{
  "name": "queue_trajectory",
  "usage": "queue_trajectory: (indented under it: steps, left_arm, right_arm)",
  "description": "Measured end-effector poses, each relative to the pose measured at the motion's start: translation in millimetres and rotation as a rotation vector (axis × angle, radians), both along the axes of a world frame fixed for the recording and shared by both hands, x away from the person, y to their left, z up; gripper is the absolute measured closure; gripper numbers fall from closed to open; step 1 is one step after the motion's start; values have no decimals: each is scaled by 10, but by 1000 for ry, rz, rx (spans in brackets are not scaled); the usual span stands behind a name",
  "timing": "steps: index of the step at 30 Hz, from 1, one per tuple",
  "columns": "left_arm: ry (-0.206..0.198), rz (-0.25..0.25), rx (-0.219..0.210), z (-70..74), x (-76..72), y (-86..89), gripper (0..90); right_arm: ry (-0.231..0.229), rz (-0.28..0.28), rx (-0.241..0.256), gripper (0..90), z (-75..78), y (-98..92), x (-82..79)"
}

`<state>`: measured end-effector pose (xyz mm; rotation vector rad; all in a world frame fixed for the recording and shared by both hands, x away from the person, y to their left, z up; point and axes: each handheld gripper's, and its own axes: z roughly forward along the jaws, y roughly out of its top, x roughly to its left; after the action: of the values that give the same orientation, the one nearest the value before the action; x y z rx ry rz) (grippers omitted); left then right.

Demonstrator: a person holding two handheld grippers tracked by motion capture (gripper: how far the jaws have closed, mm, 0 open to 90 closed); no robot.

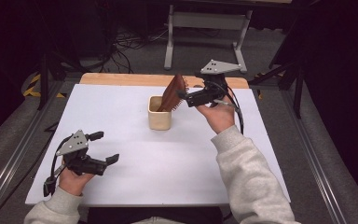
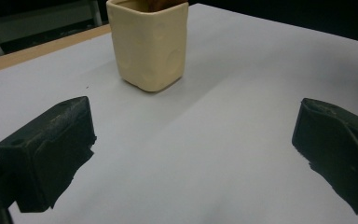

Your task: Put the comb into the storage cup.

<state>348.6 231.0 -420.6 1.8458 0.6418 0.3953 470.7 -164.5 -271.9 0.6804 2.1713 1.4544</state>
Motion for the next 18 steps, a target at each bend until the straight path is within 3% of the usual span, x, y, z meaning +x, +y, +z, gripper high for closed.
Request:
queue_trajectory:
  steps: [8,18]
  left_arm:
    - [-5,2,-3,10,3,16,1]
    - [-6,7,-7,13,-17,81,1]
  right_arm:
    - [-34,33,15,1,6,-176,-294]
    - [-37,50,58,1,-89,-448,-546]
